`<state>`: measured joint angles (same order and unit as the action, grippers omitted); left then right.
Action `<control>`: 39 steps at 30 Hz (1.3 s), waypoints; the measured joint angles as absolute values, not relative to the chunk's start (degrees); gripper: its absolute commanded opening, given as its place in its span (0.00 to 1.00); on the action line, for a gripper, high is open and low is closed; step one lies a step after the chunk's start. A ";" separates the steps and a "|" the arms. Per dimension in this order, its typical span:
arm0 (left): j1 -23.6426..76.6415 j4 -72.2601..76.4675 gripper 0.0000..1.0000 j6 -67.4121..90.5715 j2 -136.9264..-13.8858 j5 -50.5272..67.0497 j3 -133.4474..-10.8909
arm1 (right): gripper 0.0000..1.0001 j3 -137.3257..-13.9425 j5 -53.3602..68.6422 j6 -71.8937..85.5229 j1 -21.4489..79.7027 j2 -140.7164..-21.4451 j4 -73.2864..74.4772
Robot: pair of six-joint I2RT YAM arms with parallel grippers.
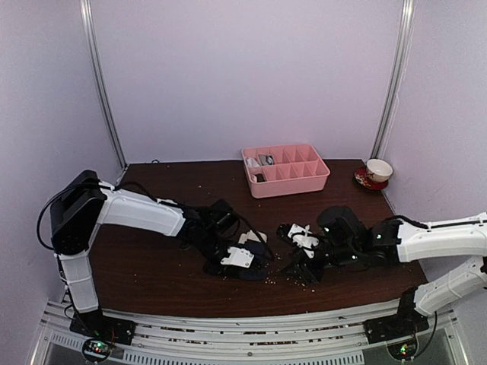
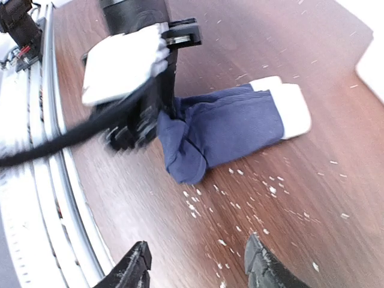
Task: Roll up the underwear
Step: Roll the underwear at the center of the board.
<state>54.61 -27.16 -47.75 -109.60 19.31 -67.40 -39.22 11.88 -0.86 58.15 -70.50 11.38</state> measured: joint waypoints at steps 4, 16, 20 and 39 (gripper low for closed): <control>52.18 -34.37 0.00 -47.20 -113.34 24.34 -73.17 | 0.54 -34.06 0.82 -1.80 66.06 -63.33 8.69; 47.97 -50.22 0.00 -47.24 -123.35 36.23 -86.19 | 0.53 -38.04 -13.85 -9.30 80.58 -78.59 3.27; 47.88 -53.25 0.00 -47.16 -124.97 37.45 -88.42 | 0.53 -44.58 -18.37 -13.72 81.06 -87.22 2.94; 47.88 -57.63 0.00 -46.68 -127.07 38.85 -91.20 | 0.45 -54.39 -26.37 -26.33 78.37 -106.32 0.54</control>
<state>47.88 -57.63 -46.68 -127.07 38.85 -91.20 -54.39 -26.37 -26.33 78.37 -106.32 0.54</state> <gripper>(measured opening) 0.047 0.482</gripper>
